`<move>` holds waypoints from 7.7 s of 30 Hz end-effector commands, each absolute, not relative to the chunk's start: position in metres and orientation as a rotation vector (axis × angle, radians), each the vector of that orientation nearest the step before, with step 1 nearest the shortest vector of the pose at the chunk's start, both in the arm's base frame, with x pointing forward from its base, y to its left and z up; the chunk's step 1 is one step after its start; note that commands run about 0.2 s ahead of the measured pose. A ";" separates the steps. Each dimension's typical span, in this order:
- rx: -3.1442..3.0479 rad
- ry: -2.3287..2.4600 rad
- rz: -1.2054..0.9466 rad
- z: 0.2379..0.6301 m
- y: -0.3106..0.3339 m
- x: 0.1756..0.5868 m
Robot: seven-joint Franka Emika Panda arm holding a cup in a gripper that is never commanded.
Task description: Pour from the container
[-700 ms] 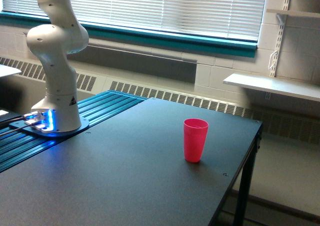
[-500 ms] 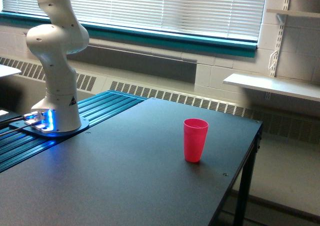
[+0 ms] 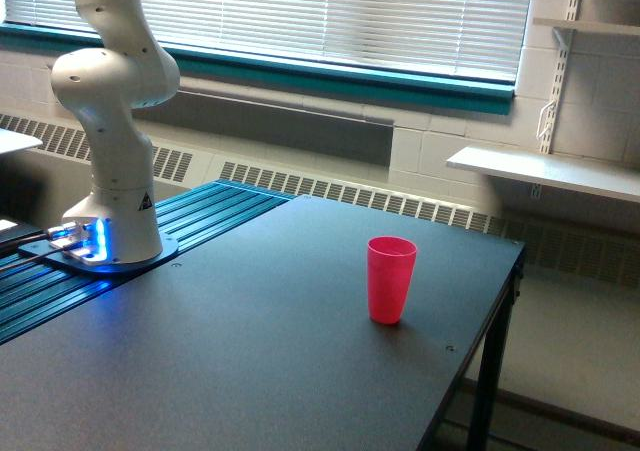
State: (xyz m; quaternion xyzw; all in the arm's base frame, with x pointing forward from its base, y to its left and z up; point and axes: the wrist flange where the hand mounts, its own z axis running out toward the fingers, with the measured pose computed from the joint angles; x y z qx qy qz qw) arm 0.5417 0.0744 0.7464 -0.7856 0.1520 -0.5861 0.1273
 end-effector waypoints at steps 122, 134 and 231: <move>-2.822 1.619 -0.822 0.320 0.081 0.465; -2.897 1.686 -0.643 0.308 0.087 0.470; -3.027 1.965 0.124 0.302 0.065 0.510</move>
